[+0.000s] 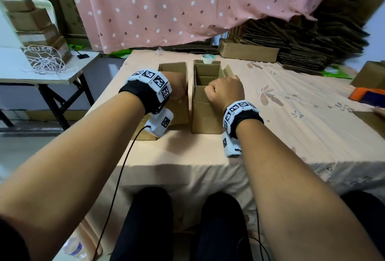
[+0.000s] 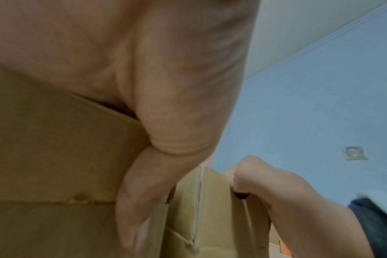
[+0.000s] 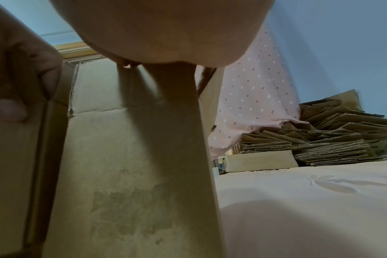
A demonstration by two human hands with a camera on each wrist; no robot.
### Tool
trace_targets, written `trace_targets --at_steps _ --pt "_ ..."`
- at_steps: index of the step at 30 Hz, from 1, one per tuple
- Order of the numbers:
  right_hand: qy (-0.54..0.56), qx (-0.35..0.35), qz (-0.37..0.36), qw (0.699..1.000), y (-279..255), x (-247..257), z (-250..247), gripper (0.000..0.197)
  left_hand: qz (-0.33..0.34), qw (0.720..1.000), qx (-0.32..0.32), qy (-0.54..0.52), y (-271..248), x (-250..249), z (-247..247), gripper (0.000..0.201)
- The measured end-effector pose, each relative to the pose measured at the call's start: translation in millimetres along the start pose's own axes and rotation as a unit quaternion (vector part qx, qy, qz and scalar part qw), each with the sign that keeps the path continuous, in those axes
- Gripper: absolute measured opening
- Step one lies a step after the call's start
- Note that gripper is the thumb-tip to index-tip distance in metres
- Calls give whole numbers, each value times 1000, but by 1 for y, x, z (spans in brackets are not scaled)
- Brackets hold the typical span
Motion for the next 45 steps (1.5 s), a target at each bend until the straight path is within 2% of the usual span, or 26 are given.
trace_targets --at_steps 5,9,12,19,22,24,32,37,45 --pt "0 0 10 1000 -3 1 -3 40 1 993 -92 -66 -6 11 -25 25" --pt "-16 -12 12 1000 -6 1 -5 39 28 969 -201 -141 -12 20 -52 28" --pt "-18 -5 17 1000 -5 3 -4 41 53 951 -267 -145 -18 16 -65 28" --pt "-9 -1 25 1000 -3 3 -2 40 99 926 -340 -129 -23 -1 -77 30" --pt "-11 5 27 1000 -3 4 -3 40 124 909 -362 -164 -24 -8 -79 31" --pt "-10 2 25 1000 -4 4 -3 40 135 901 -368 -186 -24 -12 -78 30" --pt "-6 -9 15 1000 -9 4 -4 39 161 897 -347 -221 -15 -29 -67 27" --pt "-13 -20 12 1000 -11 5 -5 38 158 912 -319 -206 -7 -32 -60 28" --pt "0 -47 19 999 -10 4 -4 40 123 943 -267 -157 -1 -29 -55 16"
Point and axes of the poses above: each hand's wrist, its own y-axis towards the middle knuckle, its own z-axis out of the palm, x = y × z, the point moved 1 cm from there along y, towards the middle knuckle, and after that the axes turned 12 degrees about x, right-handed, at the moved point
